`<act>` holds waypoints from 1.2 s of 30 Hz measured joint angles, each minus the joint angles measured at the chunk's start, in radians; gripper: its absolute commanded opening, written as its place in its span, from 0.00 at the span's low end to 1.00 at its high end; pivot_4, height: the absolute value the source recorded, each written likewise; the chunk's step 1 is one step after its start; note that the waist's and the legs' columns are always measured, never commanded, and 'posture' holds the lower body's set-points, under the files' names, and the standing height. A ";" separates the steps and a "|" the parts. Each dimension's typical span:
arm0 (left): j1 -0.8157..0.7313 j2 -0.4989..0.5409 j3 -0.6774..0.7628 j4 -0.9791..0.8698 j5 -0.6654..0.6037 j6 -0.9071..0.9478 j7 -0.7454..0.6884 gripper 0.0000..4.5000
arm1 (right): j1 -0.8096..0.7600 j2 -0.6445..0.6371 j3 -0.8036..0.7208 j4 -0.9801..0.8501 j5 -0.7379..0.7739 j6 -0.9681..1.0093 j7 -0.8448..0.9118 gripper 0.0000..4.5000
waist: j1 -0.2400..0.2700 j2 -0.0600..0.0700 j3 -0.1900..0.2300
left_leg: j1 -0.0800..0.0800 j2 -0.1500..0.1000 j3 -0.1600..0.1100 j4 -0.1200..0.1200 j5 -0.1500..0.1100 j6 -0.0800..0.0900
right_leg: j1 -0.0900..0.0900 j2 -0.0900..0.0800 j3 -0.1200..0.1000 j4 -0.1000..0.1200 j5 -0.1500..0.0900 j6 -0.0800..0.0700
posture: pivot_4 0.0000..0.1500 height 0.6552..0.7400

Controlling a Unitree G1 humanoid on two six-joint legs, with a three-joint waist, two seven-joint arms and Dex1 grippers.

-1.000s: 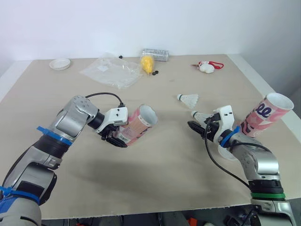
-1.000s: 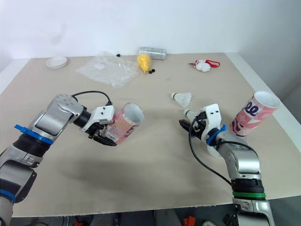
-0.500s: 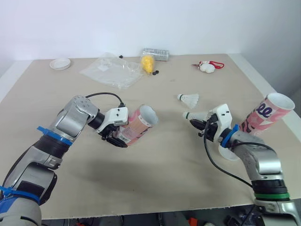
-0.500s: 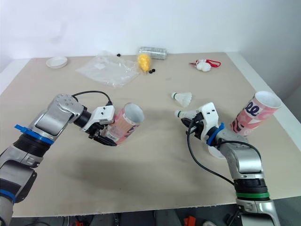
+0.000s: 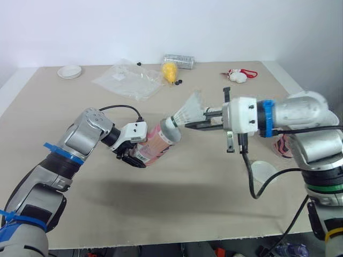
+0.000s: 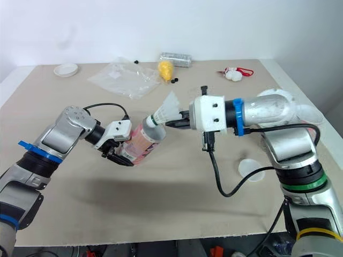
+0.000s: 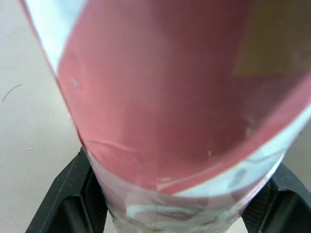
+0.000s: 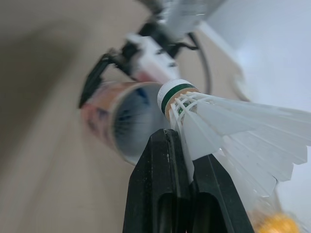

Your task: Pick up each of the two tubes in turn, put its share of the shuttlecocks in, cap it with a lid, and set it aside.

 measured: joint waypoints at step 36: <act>0.015 0.010 0.006 -0.021 -0.004 0.019 0.011 0.65 | 0.163 0.231 -0.346 0.372 0.082 0.522 -0.570 0.99 | 0.002 -0.001 -0.001 | 0.001 0.000 0.000 0.000 0.000 0.000 | 0.000 0.000 0.000 0.001 0.003 -0.007 | 1.00 1.00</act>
